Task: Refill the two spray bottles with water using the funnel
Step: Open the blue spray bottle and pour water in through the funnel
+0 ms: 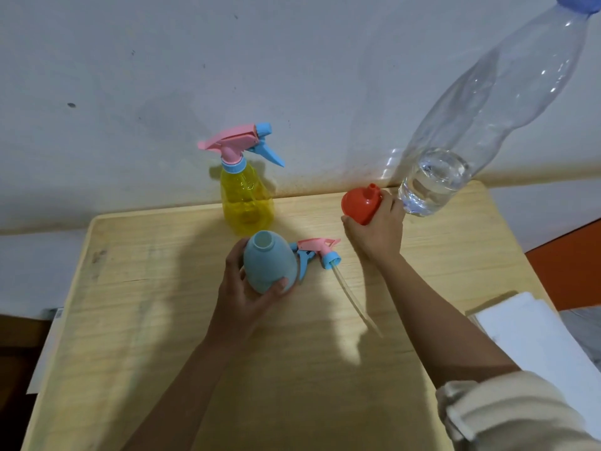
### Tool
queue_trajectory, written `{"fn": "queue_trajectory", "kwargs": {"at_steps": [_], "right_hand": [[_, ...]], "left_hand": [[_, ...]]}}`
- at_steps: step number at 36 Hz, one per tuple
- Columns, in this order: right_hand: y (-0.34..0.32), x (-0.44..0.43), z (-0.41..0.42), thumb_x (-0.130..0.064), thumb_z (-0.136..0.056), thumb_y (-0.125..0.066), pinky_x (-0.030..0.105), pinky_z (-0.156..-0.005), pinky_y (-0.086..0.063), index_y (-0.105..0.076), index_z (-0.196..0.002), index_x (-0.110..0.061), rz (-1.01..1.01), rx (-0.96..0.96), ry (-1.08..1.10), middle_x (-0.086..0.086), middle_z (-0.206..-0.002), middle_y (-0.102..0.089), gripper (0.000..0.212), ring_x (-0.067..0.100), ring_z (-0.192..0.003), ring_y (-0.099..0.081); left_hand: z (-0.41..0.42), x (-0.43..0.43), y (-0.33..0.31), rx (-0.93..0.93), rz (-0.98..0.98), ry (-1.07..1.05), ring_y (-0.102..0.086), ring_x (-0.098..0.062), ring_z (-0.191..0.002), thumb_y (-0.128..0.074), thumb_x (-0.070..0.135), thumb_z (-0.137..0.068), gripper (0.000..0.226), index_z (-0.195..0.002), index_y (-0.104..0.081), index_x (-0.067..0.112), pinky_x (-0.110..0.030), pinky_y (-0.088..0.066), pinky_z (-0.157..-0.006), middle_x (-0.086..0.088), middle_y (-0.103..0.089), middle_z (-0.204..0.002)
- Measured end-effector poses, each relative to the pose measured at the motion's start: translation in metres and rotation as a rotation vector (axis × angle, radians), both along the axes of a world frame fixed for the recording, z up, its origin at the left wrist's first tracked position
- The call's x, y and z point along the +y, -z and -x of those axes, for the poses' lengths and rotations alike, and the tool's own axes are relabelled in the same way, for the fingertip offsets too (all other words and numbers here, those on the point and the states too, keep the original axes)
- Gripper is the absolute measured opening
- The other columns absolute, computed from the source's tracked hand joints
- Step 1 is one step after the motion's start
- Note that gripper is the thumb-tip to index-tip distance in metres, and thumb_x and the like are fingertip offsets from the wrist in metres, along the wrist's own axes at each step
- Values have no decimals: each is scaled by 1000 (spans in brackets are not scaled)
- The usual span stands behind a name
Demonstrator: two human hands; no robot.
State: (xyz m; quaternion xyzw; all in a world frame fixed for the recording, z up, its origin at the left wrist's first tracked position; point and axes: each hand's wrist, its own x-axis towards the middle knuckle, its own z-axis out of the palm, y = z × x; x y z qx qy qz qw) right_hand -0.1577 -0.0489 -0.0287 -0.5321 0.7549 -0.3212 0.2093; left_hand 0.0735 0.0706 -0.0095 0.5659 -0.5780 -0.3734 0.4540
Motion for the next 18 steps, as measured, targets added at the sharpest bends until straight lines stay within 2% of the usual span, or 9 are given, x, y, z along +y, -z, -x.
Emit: {"fn": "queue_trajectory", "kwargs": {"at_steps": [6, 8, 9, 11, 12, 15, 18], "right_hand": [[1, -2, 4, -47, -64, -76, 47, -97, -45, -36, -137, -18, -16, -88, -60, 4, -131, -49, 89, 27, -117, -49], [-3, 1, 3, -42, -64, -79, 38, -95, -46, -38, -136, -17, 2, -158, -51, 2, -131, -48, 87, 22, -115, -49], [-4, 3, 3, -36, -65, -82, 28, -92, -45, -39, -135, -16, 11, -193, -51, 3, -131, -45, 85, 18, -112, -48], [-9, 7, 2, -27, -67, -83, 6, -78, -36, -39, -134, -14, 25, -249, -48, 3, -131, -38, 82, 12, -106, -43], [-11, 9, 1, -24, -67, -83, 0, -70, -35, -39, -133, -13, 28, -283, -45, 3, -129, -35, 79, 11, -105, -41], [-24, 18, -4, -18, -69, -81, -8, -61, -34, -41, -129, -12, 53, -388, -24, 1, -124, -33, 73, 7, -96, -43], [-37, 26, -9, -15, -69, -81, -1, -65, -39, -42, -128, -15, 68, -450, -15, 1, -122, -34, 70, 7, -95, -46]], "left_hand": [[-1, 1, 0, 30, -22, 17, -44, 13, -117, -72, 48, -65, 75, -120, -26, 68, -9, -44, -90, 47, -38, -124], [-1, 0, 0, 35, -31, 17, -44, 13, -117, -71, 49, -64, 75, -120, -26, 68, -9, -44, -90, 47, -37, -124], [-2, 1, 0, 36, -35, 18, -44, 13, -117, -71, 50, -64, 75, -120, -25, 68, -8, -44, -89, 48, -37, -123], [-3, 1, 0, 34, -37, 20, -44, 15, -116, -71, 50, -65, 75, -121, -25, 68, -7, -43, -89, 48, -36, -124], [-4, 2, 2, 34, -43, 25, -44, 15, -116, -71, 50, -65, 75, -121, -25, 68, -7, -43, -89, 48, -36, -124], [-5, 1, 2, 41, -53, 39, -44, 14, -115, -71, 50, -65, 75, -122, -25, 67, -8, -44, -87, 47, -36, -124], [-6, -1, 0, 58, -61, 52, -46, 13, -115, -71, 51, -63, 74, -119, -26, 68, -8, -45, -85, 48, -37, -123]]}}
